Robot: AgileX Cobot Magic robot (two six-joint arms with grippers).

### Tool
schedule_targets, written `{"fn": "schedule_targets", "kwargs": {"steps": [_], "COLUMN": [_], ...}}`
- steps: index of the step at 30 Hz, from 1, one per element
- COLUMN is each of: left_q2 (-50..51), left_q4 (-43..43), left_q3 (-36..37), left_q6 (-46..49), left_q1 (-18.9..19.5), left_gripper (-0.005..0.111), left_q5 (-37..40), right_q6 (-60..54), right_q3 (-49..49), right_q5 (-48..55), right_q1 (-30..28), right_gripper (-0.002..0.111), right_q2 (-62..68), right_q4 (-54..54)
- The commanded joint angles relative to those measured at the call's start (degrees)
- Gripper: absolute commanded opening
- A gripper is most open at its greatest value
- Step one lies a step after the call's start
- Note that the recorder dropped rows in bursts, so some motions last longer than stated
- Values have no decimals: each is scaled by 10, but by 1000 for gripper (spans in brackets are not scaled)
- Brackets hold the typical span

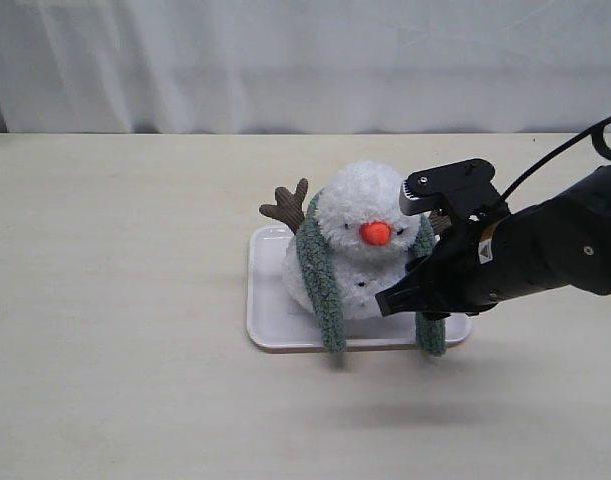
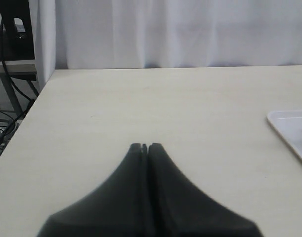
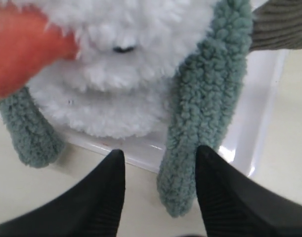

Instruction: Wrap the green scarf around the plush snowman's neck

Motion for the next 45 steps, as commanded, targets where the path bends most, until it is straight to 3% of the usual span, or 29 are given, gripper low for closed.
{"fn": "schedule_targets", "kwargs": {"steps": [1, 15, 38, 45], "left_q2": [-2, -2, -2, -2], "left_q4": [1, 1, 1, 1], "left_q3": [1, 1, 1, 1], "left_q6": [-2, -2, -2, -2], "left_q1": [2, 2, 2, 2], "left_gripper": [0, 0, 0, 0], "left_q5": [-5, -5, -5, -5], "right_q6": [2, 2, 2, 1], "right_q3": [2, 3, 55, 55], "right_q5": [-19, 1, -124, -144], "right_q1": [-1, -34, -33, -33], "right_gripper": [44, 44, 44, 58], "right_q2": [12, 16, 39, 99], "right_q4": [-9, -20, 13, 13]}}
